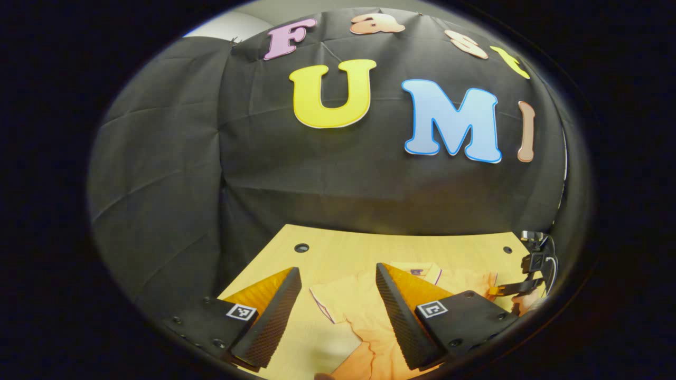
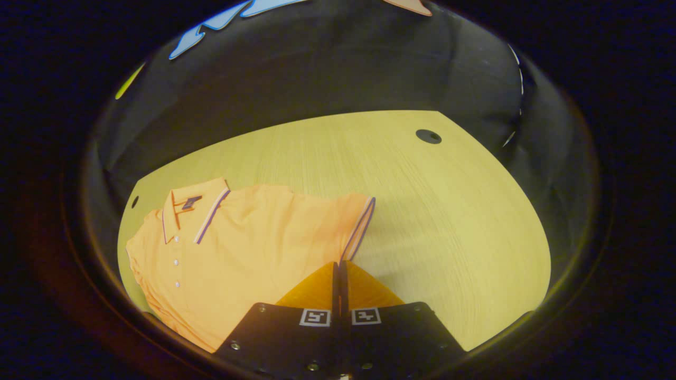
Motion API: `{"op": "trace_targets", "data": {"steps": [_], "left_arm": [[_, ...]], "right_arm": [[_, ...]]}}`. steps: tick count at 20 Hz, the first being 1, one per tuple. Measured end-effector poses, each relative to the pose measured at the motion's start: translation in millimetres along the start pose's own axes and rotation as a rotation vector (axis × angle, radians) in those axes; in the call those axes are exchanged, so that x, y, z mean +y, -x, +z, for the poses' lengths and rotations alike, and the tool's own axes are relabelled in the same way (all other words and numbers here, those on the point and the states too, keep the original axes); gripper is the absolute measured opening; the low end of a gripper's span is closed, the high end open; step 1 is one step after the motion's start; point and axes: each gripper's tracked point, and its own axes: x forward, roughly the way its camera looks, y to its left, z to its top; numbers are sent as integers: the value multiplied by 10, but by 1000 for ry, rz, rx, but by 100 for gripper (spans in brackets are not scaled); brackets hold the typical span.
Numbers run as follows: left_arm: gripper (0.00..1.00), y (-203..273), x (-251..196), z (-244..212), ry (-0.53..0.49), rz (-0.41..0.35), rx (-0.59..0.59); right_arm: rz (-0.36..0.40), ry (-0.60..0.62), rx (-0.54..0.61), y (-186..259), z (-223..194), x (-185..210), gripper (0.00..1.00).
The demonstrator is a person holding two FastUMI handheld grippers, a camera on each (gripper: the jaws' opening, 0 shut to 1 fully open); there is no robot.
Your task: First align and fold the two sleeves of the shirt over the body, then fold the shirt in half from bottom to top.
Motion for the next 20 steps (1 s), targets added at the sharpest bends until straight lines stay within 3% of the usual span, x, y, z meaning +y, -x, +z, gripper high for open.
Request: {"op": "trace_targets", "data": {"steps": [2, 9, 14, 17, 20], "left_arm": [[96, 4, 3, -23, 5, -3, 3], [93, -1, 67, -68, 26, 7, 12], [93, 46, 259, -157, 37, 43, 23], [95, 44, 300, -177, 43, 58, 33], [96, -8, 380, -329, 53, 68, 55]], "right_arm": [[28, 25, -26, 78, 117, 145, 0], [179, 120, -83, 321, 317, 1000, 0], [262, 201, -40, 325, 41, 1530, 0], [252, 234, 9, 252, -139, 1629, 0], [247, 242, 31, 244, -197, 1674, 21]]}}
